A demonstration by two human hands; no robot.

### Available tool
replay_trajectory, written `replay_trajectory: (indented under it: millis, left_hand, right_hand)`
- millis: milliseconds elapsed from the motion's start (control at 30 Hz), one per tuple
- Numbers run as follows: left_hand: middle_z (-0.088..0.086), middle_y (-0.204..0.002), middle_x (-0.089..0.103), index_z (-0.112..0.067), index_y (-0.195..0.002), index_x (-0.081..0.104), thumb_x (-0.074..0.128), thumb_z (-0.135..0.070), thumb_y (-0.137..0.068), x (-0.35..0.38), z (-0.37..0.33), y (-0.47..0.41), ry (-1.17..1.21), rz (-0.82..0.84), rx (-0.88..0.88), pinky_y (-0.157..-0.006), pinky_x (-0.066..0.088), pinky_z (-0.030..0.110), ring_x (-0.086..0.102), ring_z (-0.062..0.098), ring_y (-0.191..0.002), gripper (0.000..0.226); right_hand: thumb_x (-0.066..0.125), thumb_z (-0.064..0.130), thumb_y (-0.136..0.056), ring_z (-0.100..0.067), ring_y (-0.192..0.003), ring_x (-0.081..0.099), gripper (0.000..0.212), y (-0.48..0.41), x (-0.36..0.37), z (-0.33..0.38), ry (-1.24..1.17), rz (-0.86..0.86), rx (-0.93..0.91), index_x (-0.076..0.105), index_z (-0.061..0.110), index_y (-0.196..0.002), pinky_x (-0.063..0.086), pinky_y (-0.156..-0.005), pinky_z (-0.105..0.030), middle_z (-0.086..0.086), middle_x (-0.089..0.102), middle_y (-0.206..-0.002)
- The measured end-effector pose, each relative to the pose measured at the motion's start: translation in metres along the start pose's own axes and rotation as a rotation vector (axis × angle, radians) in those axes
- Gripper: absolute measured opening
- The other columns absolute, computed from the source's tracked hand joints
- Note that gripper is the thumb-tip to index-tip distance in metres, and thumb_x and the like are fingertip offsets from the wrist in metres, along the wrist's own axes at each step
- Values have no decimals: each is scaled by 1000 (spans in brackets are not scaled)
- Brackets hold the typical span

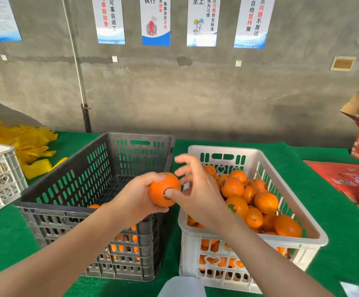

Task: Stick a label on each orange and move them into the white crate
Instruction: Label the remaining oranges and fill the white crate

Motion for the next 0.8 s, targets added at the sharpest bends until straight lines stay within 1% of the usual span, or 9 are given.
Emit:
replay_trajectory:
  millis: [100, 167, 267, 367, 467, 567, 600, 733, 800]
  left_hand:
    - [14, -113, 66, -13, -124, 56, 58, -34, -79, 5, 11, -4, 11, -36, -23, -71, 54, 39, 66, 27, -92, 49]
    - [14, -107, 69, -11, -123, 56, 58, -37, -82, 14, 15, -10, 28, -53, -23, -68, 56, 37, 69, 25, -88, 48]
    - [15, -121, 63, -13, -131, 48, 44, -48, -94, 28, 22, -26, 21, -79, -85, -80, 56, 44, 66, 30, -102, 51]
    - [13, -131, 55, -15, -142, 35, 40, -31, -102, 38, 11, -49, -235, -130, 21, -95, 50, 45, 60, 31, -110, 44]
    - [14, -115, 60, -4, -134, 45, 43, -3, -98, 55, 3, -74, -629, -130, 139, -86, 51, 29, 62, 27, -103, 37]
    - [10, -117, 63, -6, -124, 58, 43, -5, -96, 66, 12, -90, -973, -130, 189, -68, 42, 6, 59, 25, -109, 32]
    - [11, -118, 63, -7, -121, 60, 43, -5, -96, 65, 17, -95, -1038, -126, 166, -66, 42, 7, 59, 25, -109, 31]
    - [12, -122, 63, -7, -119, 63, 46, 0, -93, 56, 30, -103, -1155, -132, 83, -90, 45, 27, 58, 26, -113, 33]
    - [12, -122, 62, -7, -119, 63, 46, 2, -92, 53, 30, -103, -1157, -134, 79, -92, 45, 29, 58, 26, -113, 33]
  right_hand:
    - [64, 42, -81, 4, -107, 49, 78, 12, 12, -18, -109, 67, 66, 16, 43, -143, 50, -80, -17, 17, 45, -122]
    - [69, 34, -80, -4, -117, 45, 78, 19, 24, -25, -68, 80, -1, 25, 29, -144, 48, -91, -21, 7, 42, -131]
    - [77, 24, -72, -4, -107, 50, 68, 11, 16, -51, -48, -21, 6, 40, 29, -128, 46, -82, -10, 14, 45, -116]
    - [79, 27, -69, -3, -102, 48, 64, -18, -11, -97, 32, -141, 152, 41, 34, -121, 40, -77, -10, 14, 44, -114]
    - [78, 22, -73, -19, -109, 48, 66, -50, -31, -154, 237, -141, 375, 40, 24, -128, 39, -82, -21, -3, 38, -130]
    - [74, 21, -79, -28, -119, 48, 68, -67, -36, -195, 468, -57, 493, 37, 16, -136, 46, -90, -32, -11, 36, -139]
    - [72, 22, -81, -30, -121, 46, 67, -69, -35, -205, 553, -38, 497, 36, 15, -137, 45, -93, -36, -12, 38, -140]
    - [61, 33, -88, -35, -127, 42, 66, -69, -30, -228, 722, 70, 549, 27, 14, -142, 28, -108, -54, -12, 45, -140]
    - [58, 30, -91, -37, -138, 27, 73, -67, -34, -226, 747, 93, 597, 16, 15, -148, 12, -113, -59, -13, 33, -150]
Point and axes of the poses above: each hand's wrist, its own y-axis away from the middle knuckle, its own x-axis out of the palm, z = x × y, the point moved 7 cm from there along -y, towards the middle knuckle
